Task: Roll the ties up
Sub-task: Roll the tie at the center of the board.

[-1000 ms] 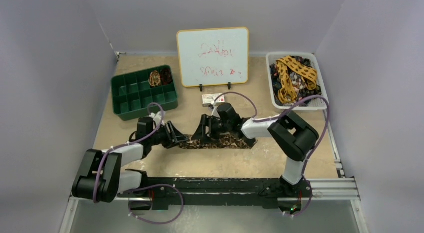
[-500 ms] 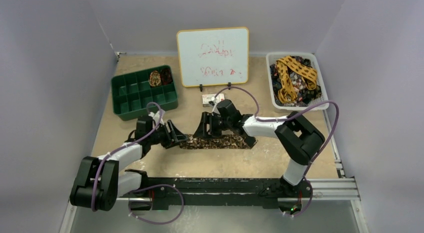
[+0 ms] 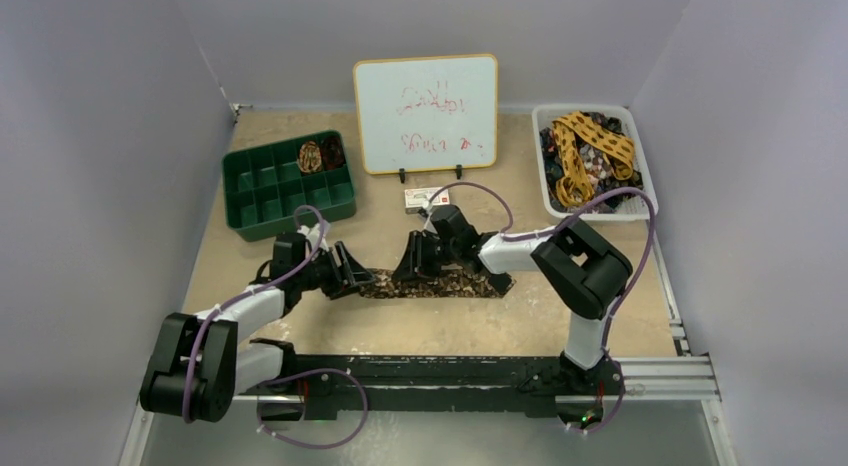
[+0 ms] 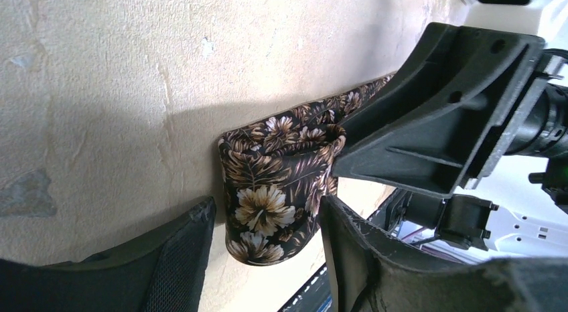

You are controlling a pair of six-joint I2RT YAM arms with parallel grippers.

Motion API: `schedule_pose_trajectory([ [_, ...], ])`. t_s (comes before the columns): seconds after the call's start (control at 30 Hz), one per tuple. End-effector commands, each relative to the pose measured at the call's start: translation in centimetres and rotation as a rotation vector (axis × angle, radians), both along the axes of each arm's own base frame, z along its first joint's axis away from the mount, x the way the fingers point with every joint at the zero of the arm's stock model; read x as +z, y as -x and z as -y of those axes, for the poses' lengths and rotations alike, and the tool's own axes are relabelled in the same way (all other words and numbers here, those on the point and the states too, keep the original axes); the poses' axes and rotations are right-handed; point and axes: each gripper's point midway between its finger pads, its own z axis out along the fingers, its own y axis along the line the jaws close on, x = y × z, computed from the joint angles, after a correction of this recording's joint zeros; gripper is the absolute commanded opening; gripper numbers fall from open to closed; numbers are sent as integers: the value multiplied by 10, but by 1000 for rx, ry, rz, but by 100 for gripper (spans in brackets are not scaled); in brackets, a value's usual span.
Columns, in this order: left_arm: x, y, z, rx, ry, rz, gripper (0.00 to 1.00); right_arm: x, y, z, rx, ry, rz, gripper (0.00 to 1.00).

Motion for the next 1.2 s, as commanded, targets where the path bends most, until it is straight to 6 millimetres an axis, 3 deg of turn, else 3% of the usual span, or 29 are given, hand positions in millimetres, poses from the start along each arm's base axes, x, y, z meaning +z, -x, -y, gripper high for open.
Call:
schedule_pose_trajectory([
  [0.0, 8, -7, 2, -30, 3, 56, 57, -4, 10, 0, 10, -38, -50, 32],
  [0.13, 2, -8, 5, -48, 23, 42, 57, -8, 13, -4, 23, -79, -74, 28],
  [0.5, -6, 0, 10, -62, 65, 14, 57, -20, 14, 0, 7, -61, -107, 28],
  [0.77, -13, 10, 1, -17, 9, -70, 57, -24, 14, 3, -7, -40, -113, 28],
  [1.17, -7, 7, 5, -6, 54, -72, 47, -23, 13, 3, -8, -38, -104, 28],
])
